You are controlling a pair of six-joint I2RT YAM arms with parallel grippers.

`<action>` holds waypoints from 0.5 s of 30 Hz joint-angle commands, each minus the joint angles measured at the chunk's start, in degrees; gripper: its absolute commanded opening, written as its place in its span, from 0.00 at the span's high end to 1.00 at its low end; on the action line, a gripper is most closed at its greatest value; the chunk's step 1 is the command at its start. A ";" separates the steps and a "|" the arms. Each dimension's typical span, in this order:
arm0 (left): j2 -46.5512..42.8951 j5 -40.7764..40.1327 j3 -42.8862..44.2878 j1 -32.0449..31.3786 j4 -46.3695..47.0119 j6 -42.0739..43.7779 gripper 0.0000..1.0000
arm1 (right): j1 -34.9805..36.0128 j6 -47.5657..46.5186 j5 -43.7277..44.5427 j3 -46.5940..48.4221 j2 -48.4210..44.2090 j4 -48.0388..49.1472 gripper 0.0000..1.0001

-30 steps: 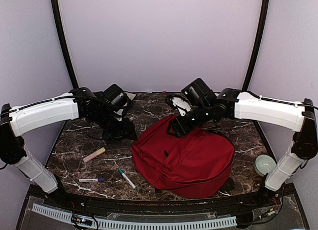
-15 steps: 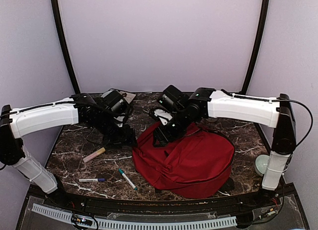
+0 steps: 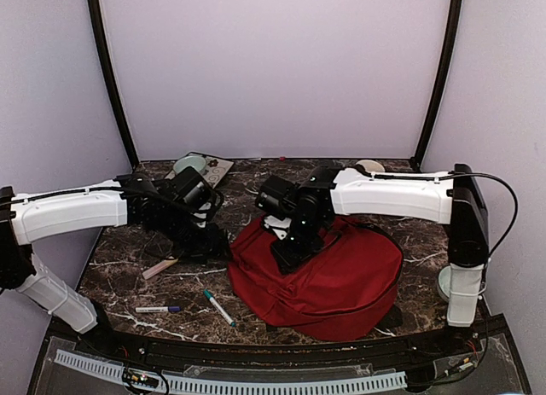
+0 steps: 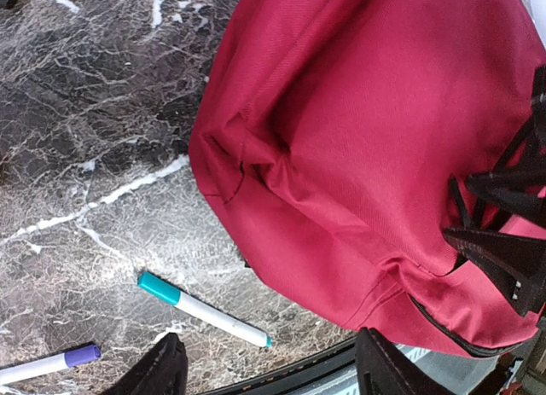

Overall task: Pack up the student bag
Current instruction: Grab the lower front pocket of the student bag.

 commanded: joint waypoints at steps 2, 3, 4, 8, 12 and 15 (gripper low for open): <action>-5.07 -2.97 -4.61 -0.94 3.65 -7.02 0.31 | 0.50 -1.30 1.25 -6.54 -5.25 2.66 0.62; -5.39 -3.33 -4.80 -1.13 3.84 -7.91 0.31 | 0.53 -1.35 0.35 -7.68 -5.69 4.23 0.63; -5.55 -3.83 -4.76 -1.43 3.87 -8.54 0.31 | 0.60 -1.47 -0.42 -8.77 -5.87 5.91 0.64; -4.65 -4.94 -2.99 -2.09 2.23 -9.29 0.31 | 1.09 -2.15 -3.65 -10.10 -4.78 9.82 0.78; -3.20 -6.17 -0.20 -2.88 0.42 -9.96 0.32 | 1.15 -2.79 -4.20 -9.75 -4.00 11.08 0.95; -2.49 -6.53 1.07 -3.83 1.73 -10.24 0.32 | 1.15 -3.12 -3.87 -8.73 -5.04 10.88 1.00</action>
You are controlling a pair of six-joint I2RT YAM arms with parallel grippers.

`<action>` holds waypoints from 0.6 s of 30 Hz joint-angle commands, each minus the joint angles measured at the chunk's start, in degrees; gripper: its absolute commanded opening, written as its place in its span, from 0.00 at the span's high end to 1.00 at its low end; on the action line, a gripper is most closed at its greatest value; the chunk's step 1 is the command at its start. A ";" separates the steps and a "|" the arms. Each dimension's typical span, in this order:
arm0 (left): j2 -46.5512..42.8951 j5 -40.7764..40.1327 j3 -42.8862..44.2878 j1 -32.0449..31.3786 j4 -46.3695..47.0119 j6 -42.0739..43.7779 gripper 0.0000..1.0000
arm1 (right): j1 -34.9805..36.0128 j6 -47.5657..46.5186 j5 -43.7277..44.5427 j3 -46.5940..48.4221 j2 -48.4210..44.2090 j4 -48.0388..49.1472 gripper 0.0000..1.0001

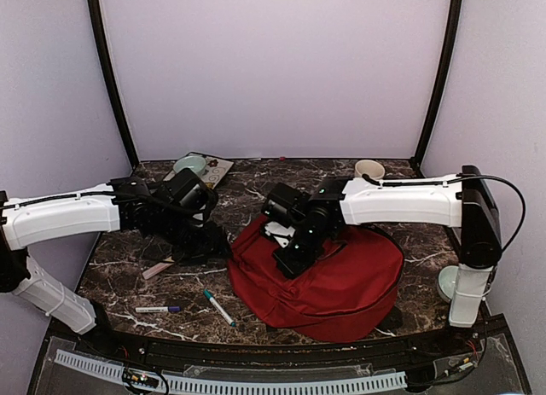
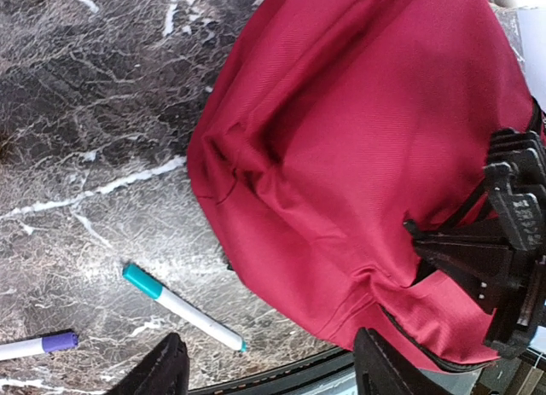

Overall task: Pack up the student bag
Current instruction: Grab the lower front pocket of the student bag.

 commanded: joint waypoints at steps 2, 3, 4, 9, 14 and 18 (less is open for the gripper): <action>0.87 -1.76 3.17 -2.35 3.19 -0.19 0.32 | 0.36 -0.50 -0.05 1.77 -1.80 1.91 1.00; 0.89 -1.75 3.35 -3.04 5.08 0.41 0.32 | 0.30 -0.14 0.41 2.18 -2.38 1.98 1.00; 0.96 -1.56 3.39 -3.62 6.97 0.81 0.32 | 0.27 0.17 0.90 2.55 -3.20 2.00 1.00; 2.49 -0.66 3.52 -4.58 12.31 0.74 0.32 | -0.47 2.25 4.11 1.85 -7.26 2.85 1.00; 6.47 -0.01 5.14 -4.87 11.56 -1.19 0.32 | -2.08 4.52 5.76 -2.16 -10.83 6.31 1.00; 9.31 0.79 6.19 -5.78 12.11 -1.89 0.33 | -2.47 4.41 4.07 -3.94 -11.69 8.28 1.00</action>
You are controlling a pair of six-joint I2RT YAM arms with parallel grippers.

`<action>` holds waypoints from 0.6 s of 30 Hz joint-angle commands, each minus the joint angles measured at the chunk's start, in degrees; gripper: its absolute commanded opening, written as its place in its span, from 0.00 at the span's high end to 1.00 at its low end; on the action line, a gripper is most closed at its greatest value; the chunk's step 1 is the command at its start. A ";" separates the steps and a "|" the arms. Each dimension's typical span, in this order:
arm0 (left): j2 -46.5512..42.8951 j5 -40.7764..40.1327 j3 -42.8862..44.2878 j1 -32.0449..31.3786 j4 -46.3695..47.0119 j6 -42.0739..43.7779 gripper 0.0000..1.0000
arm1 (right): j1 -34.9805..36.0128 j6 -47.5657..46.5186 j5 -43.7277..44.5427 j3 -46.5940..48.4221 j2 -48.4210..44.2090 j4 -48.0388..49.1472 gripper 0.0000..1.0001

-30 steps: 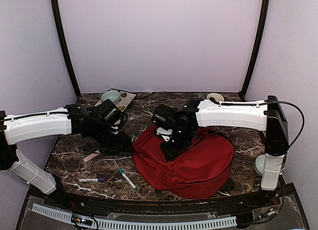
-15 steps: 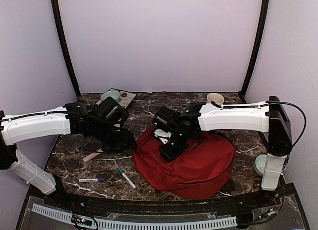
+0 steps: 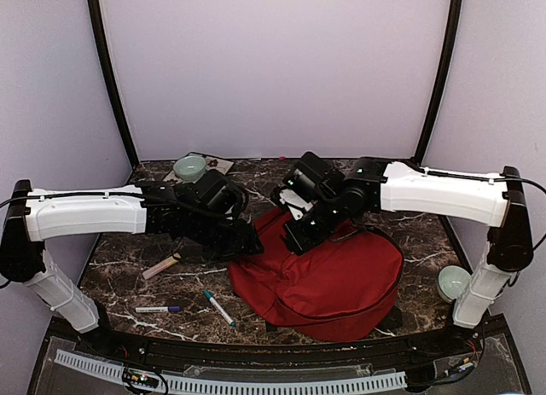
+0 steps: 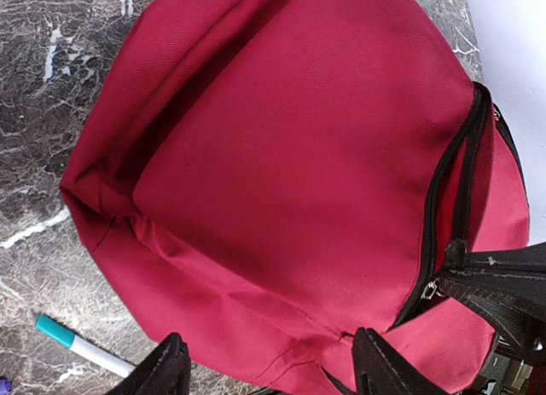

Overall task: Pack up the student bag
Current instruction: Grab the lower front pocket of the student bag, then hold the lower front pocket of the student bag.

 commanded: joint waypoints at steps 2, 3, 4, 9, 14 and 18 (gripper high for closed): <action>2.65 2.21 1.18 -1.26 3.39 -1.66 0.33 | -0.59 1.20 -0.50 -2.25 -0.77 4.51 1.00; 3.17 3.30 0.65 -1.27 4.79 -2.09 0.32 | -0.61 1.31 -0.82 -2.50 -0.87 4.81 1.00; 3.77 3.98 0.10 -1.28 6.24 -2.47 0.33 | -0.61 1.67 -1.02 -2.86 -1.14 5.15 1.00; 7.96 6.86 0.42 -1.36 11.78 -3.78 0.33 | -0.83 2.91 -2.04 -5.82 -3.06 8.29 1.00; 12.93 9.24 2.30 -1.36 15.75 -5.18 0.37 | -1.64 3.66 -2.63 -8.31 -4.67 11.08 1.00; 14.86 9.67 2.58 -1.36 19.69 -6.84 0.62 | -2.24 3.65 -2.65 -9.10 -5.36 11.32 1.00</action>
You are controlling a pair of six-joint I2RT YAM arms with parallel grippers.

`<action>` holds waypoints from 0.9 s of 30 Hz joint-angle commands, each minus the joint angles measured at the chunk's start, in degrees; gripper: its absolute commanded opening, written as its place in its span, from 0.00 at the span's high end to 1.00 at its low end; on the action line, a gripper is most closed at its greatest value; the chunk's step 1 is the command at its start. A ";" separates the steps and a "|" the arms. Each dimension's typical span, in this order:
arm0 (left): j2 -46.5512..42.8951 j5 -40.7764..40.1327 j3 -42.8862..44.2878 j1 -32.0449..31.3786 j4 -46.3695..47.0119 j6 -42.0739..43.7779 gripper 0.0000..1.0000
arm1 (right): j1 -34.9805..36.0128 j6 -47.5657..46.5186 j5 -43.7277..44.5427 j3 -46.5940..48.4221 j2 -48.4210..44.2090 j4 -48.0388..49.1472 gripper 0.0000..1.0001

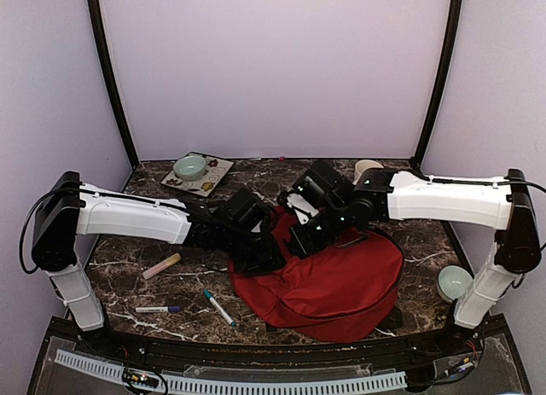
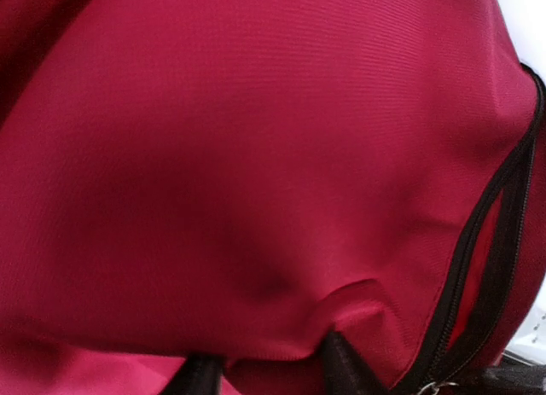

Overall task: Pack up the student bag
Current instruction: Hold the lower front pocket of the student bag, then unzip the lower front pocket of the student bag.

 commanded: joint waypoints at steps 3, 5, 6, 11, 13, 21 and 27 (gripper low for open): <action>0.99 1.07 2.08 -0.21 6.82 -2.02 0.87 | -1.26 0.59 -0.20 -1.49 -2.62 2.91 1.00; 0.75 0.11 2.59 -0.16 6.05 -1.57 0.99 | -1.57 0.47 0.06 -1.99 -3.02 2.82 1.00; 0.68 -0.41 2.95 -0.12 5.36 -1.16 1.00 | -1.69 0.36 0.14 -2.28 -3.11 2.86 1.00; 0.41 -2.74 4.58 -0.03 1.01 1.35 1.00 | -2.93 0.25 0.68 -3.48 -5.21 2.89 1.00; 0.26 -3.45 5.31 -0.03 -0.43 2.47 1.00 | -3.53 0.03 0.78 -3.77 -5.50 2.94 1.00; -0.23 -7.90 9.59 -0.20 -11.85 9.55 1.00 | -6.02 -2.12 1.65 -2.72 -5.21 1.63 1.00; -3.42 -9.10 5.95 -0.21 -11.26 10.94 1.00 | -6.89 -3.09 1.39 -1.54 -3.98 0.74 1.00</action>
